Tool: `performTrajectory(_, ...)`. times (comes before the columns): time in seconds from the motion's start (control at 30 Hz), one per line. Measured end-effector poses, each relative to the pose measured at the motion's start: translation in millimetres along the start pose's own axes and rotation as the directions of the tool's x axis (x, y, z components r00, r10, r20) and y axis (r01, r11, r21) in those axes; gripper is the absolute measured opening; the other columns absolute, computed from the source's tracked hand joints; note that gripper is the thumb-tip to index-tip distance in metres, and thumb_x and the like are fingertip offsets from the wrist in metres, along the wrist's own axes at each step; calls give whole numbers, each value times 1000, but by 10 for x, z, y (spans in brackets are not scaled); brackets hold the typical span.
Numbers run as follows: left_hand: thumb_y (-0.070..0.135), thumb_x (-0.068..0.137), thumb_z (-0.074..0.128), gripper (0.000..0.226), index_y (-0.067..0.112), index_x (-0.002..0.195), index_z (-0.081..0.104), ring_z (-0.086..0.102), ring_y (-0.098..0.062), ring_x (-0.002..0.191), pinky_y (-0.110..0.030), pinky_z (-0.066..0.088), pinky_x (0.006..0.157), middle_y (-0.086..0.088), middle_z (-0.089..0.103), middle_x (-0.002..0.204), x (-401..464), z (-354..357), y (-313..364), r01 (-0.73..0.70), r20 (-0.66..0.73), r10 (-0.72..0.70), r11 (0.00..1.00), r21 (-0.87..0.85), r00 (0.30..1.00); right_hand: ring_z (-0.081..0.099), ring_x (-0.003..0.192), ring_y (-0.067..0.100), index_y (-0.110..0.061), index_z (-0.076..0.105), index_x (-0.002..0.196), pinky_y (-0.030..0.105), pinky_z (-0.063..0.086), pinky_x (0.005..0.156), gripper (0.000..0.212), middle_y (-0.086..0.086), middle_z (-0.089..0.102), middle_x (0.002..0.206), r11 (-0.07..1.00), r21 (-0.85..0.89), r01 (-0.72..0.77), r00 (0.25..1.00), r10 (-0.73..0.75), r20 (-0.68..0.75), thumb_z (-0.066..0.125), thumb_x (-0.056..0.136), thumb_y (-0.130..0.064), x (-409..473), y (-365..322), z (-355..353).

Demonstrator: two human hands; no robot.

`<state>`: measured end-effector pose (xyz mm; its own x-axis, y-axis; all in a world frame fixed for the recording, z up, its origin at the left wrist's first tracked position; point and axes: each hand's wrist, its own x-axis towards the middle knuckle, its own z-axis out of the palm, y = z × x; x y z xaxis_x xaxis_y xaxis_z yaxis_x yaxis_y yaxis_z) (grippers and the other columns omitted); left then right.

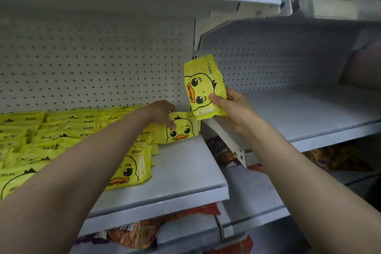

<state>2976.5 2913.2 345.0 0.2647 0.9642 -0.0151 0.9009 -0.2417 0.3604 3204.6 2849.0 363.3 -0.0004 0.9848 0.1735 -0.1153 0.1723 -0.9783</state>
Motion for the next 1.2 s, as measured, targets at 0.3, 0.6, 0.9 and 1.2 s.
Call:
performTrajectory(0.3, 31, 70, 82, 48, 20, 113, 63, 53, -19, 108, -28, 41, 83, 1, 57, 111, 503, 123, -274, -63, -52, 67, 994, 86, 996, 73, 72, 10, -12, 67, 110, 23, 56, 57, 21, -2, 75, 92, 996, -79, 52, 998, -50, 32, 70, 89, -8, 336, 73, -206)
performTrajectory(0.6, 20, 69, 79, 41, 18, 107, 63, 57, -22, 100, -30, 43, 79, 0, 64, 106, 824, 132, -522, -79, -138, 91, 992, 94, 986, 73, 93, 25, -14, 70, 107, 41, 60, 81, 22, 4, 76, 104, 996, -79, 44, 999, -42, 34, 74, 85, -12, 614, 186, -174)
performTrajectory(0.9, 19, 72, 77, 42, 22, 108, 55, 57, -25, 92, -31, 41, 67, -4, 60, 109, 1000, 216, -608, 27, -286, 24, 985, 173, 958, 74, 89, 26, -9, 69, 113, 34, 60, 70, 29, 7, 75, 103, 999, -46, 12, 1000, -11, 19, 75, 84, -10, 693, 224, -185)
performTrajectory(1.2, 23, 78, 74, 41, 16, 112, 50, 53, -25, 109, -34, 43, 72, -4, 53, 117, 970, 220, -517, 98, -348, 65, 898, 429, 935, 73, 89, 26, -7, 67, 115, 36, 61, 69, 31, 10, 75, 104, 995, -67, -71, 993, 77, 92, 73, 85, -7, 754, 224, -101)
